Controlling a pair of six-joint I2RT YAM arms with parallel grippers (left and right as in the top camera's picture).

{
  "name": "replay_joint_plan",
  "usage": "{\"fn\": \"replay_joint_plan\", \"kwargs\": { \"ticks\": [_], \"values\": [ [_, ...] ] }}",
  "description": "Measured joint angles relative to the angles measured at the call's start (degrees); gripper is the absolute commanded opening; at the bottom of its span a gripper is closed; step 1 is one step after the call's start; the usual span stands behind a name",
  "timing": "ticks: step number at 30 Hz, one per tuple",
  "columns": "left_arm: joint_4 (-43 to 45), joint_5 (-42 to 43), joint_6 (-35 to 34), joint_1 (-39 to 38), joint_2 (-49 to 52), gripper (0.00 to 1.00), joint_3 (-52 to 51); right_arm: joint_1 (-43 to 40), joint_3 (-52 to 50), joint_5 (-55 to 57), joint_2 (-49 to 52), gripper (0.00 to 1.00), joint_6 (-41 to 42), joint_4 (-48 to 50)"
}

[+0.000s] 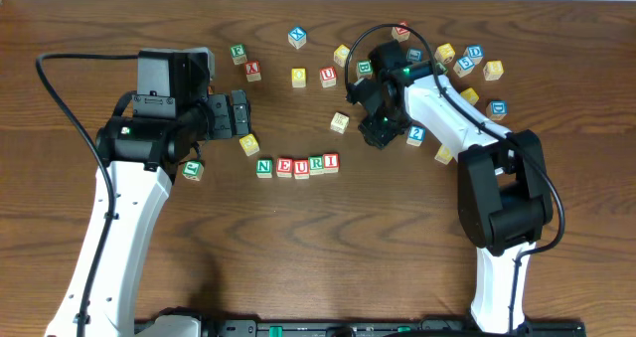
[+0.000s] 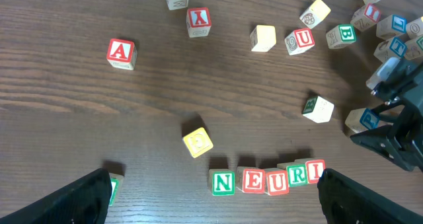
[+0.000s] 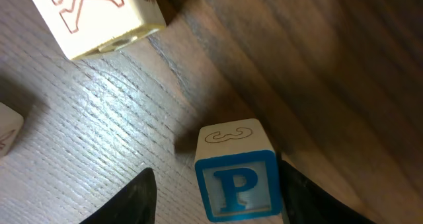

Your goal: Spell out NEURIPS

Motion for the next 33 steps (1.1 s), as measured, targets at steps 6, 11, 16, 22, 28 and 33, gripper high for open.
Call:
{"fn": "replay_joint_plan", "kwargs": {
  "ticks": [6,11,16,22,28,33],
  "values": [
    [0.0,0.0,0.0,0.0,0.0,0.98,0.0,0.0,-1.73,0.09,0.0,0.5,0.0,0.81],
    [0.0,0.0,0.0,0.0,0.0,0.98,0.0,0.0,-1.75,0.7,0.0,0.5,0.0,1.31],
    [0.0,0.0,0.0,0.0,0.0,0.98,0.0,0.0,-1.75,1.29,0.0,0.5,0.0,1.81],
    [0.0,0.0,0.0,0.0,0.0,0.98,0.0,0.0,-1.75,1.99,0.0,0.5,0.68,3.87],
    [0.0,0.0,0.0,0.0,0.0,0.98,0.0,0.0,-1.75,2.08,0.0,0.49,1.68,5.11],
    [0.0,0.0,0.0,0.0,0.0,0.98,0.0,0.0,-1.75,2.12,0.0,0.45,2.21,5.09]
  ]
}}
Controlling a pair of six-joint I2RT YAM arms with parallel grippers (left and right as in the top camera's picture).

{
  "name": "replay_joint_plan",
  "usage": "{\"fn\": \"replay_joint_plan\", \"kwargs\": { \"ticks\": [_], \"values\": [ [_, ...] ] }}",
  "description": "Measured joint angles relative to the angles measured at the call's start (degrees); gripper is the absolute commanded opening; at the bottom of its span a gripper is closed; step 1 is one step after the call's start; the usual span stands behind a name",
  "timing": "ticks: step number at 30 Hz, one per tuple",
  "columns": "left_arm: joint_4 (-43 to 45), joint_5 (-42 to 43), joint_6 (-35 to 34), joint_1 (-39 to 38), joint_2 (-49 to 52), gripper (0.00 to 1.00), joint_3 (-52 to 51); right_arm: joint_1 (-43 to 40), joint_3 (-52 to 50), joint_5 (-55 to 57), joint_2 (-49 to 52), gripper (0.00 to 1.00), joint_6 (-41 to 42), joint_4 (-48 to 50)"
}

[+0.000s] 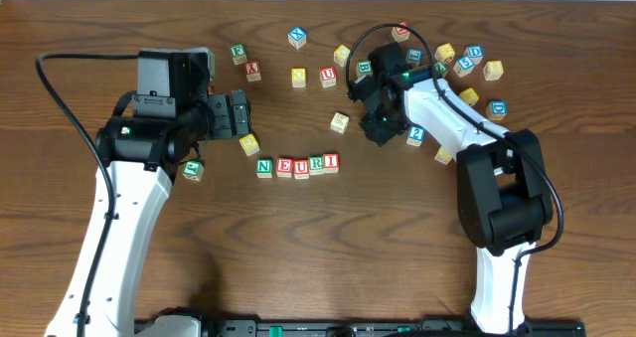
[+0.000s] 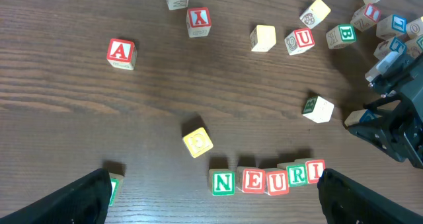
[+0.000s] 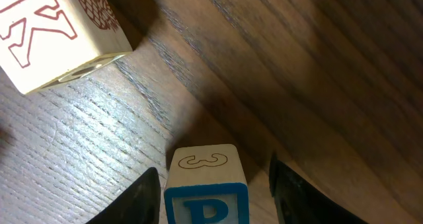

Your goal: Spell out NEURIPS

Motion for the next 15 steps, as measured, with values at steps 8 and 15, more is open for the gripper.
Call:
{"fn": "replay_joint_plan", "kwargs": {
  "ticks": [8,15],
  "values": [
    [0.0,0.0,0.0,0.0,0.0,0.98,0.0,0.0,0.0,0.09,0.0,0.29,0.79,-0.39],
    [0.0,0.0,0.0,0.0,0.0,0.98,0.0,0.0,0.0,0.09,0.0,0.28,0.83,-0.44]
  ]
}}
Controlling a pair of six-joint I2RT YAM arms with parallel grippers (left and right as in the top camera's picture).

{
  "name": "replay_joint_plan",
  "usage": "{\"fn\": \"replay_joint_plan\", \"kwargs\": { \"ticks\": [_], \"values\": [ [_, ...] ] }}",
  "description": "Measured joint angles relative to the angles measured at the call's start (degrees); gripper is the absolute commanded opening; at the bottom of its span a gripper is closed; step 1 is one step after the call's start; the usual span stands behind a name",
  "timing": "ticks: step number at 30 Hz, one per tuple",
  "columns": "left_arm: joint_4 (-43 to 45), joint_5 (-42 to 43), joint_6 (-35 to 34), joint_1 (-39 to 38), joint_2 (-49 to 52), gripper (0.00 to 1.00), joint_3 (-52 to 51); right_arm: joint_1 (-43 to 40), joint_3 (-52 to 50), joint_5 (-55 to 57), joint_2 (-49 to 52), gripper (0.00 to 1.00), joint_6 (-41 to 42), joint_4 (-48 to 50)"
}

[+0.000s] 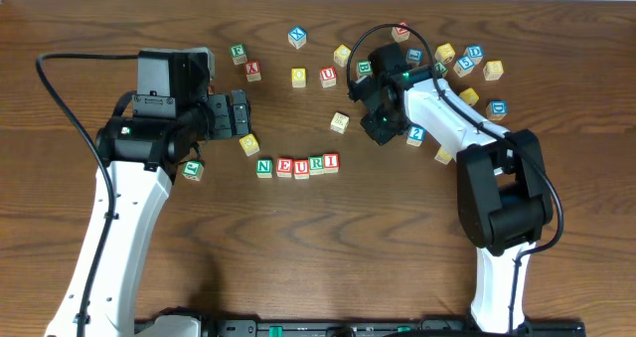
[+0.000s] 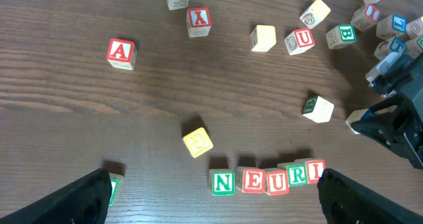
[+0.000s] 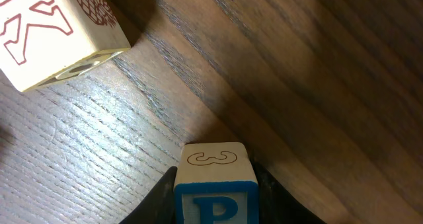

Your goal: Spell out NEURIPS

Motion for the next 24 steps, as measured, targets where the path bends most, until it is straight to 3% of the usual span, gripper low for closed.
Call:
{"fn": "replay_joint_plan", "kwargs": {
  "ticks": [6,18,24],
  "values": [
    [0.0,0.0,0.0,0.0,0.0,0.98,0.0,0.0,0.02,-0.02,-0.04,0.15,1.01,-0.39],
    [0.0,0.0,0.0,0.0,0.0,0.98,0.0,0.0,0.5,0.0,-0.09,0.14,2.32,-2.6],
    [0.0,0.0,0.0,0.0,0.0,0.98,0.0,0.13,1.4,0.0,-0.09,0.09,3.04,-3.91]
  ]
}}
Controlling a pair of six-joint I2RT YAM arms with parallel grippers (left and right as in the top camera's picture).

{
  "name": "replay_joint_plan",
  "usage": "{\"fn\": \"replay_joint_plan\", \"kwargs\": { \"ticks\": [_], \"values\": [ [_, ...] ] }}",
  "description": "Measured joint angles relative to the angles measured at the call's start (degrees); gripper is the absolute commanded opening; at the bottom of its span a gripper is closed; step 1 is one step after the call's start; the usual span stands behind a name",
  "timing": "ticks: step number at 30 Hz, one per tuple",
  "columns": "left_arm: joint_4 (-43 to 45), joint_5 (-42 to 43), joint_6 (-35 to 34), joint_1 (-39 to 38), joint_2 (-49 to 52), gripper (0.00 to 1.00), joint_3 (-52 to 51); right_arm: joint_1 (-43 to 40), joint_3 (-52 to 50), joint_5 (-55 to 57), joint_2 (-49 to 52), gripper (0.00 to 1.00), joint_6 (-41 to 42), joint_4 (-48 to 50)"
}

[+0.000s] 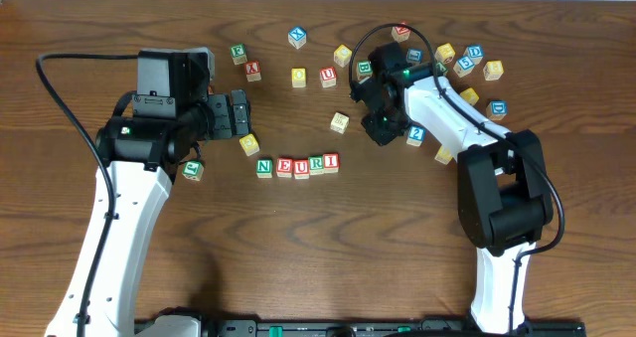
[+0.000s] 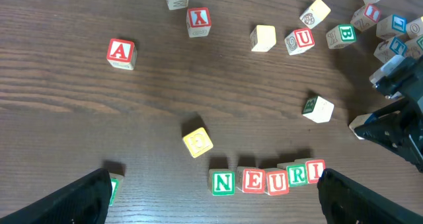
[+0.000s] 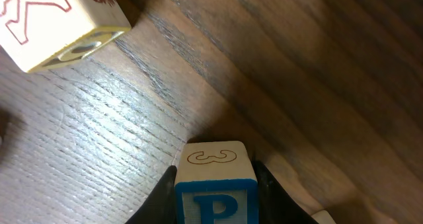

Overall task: Spell out NEURIPS
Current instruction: 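Carry the P block with the right gripper toward the I block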

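A row of blocks reading N E U R I (image 1: 298, 165) lies at the table's middle; the left wrist view shows the row (image 2: 268, 179) too. My right gripper (image 3: 215, 197) is shut on a blue P block (image 3: 215, 191), its fingers pressed to both sides; overhead the right gripper (image 1: 383, 126) sits right of the row, among loose blocks. My left gripper (image 2: 211, 196) hangs open over the row's left end, and overhead this left gripper (image 1: 237, 115) is up-left of the N.
Loose letter blocks lie scattered at the back: a red A (image 2: 121, 53), a red U (image 2: 299, 41), a green B (image 2: 341, 36), a yellow block (image 2: 197, 142), a green-faced one (image 2: 318, 108). A red-lettered cream block (image 3: 56, 19) lies near the P.
The right gripper stays shut on the P block; the table and the cream block have slid slightly up-left in its view. Left arm unchanged.
At first my right gripper stood open around the P block on the table. It then sat lower over the block, still open. By the last earlier moment its fingers had shut on the P, and they still hold it. The left arm never moved.
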Motion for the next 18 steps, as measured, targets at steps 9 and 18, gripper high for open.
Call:
{"fn": "replay_joint_plan", "kwargs": {
  "ticks": [9,18],
  "values": [
    [0.0,0.0,0.0,0.0,0.0,0.98,0.0,1.36,3.19,0.0,0.0,0.09,2.71,-2.89],
    [0.0,0.0,0.0,0.0,0.0,0.98,0.0,1.75,5.6,0.09,0.0,0.06,12.02,-4.0]
  ]
}}
